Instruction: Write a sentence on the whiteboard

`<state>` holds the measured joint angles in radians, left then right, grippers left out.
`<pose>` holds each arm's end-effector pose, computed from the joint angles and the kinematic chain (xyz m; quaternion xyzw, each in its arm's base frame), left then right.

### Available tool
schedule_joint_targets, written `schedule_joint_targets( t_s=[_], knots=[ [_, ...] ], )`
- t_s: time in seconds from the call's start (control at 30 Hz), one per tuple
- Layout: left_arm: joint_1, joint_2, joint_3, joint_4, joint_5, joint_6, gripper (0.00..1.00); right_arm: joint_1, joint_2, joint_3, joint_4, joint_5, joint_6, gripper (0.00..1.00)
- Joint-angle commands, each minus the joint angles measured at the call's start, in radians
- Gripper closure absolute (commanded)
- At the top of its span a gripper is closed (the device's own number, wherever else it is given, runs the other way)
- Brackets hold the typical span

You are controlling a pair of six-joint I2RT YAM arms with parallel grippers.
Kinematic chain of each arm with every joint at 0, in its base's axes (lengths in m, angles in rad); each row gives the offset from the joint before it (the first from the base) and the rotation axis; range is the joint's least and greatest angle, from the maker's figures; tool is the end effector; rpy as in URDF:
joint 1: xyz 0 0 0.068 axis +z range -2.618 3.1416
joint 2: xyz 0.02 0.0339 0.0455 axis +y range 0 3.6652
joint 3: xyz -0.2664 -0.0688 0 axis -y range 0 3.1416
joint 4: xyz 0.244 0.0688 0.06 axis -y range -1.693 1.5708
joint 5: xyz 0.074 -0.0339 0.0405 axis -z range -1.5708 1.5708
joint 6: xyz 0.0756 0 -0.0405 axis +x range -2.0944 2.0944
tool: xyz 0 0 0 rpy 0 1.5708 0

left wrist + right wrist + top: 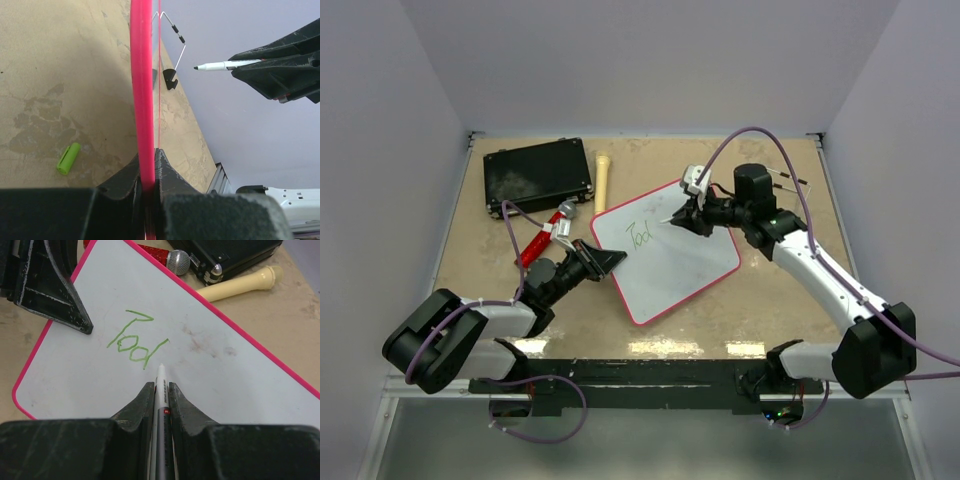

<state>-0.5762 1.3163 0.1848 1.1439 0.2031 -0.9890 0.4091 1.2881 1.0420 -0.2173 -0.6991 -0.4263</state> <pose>0.2089 -0.1539 0.1778 -0.0727 0.6990 -0.5496 0.4517 0.2696 0.1699 0.3091 -0.4888 0.6574 0.2870 0.4965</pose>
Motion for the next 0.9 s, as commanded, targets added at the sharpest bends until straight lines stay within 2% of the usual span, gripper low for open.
schedule_joint_targets(
  t_s=[0.0, 0.87],
  knots=[
    [-0.004, -0.012, 0.025, 0.111, 0.033, 0.052, 1.0, -0.003, -0.016, -0.01, 0.067, -0.051, 0.026, 1.0],
    [-0.004, -0.055, 0.027, 0.059, 0.025, 0.067, 1.0, -0.004, 0.0, -0.014, 0.096, -0.08, 0.052, 1.0]
  ],
)
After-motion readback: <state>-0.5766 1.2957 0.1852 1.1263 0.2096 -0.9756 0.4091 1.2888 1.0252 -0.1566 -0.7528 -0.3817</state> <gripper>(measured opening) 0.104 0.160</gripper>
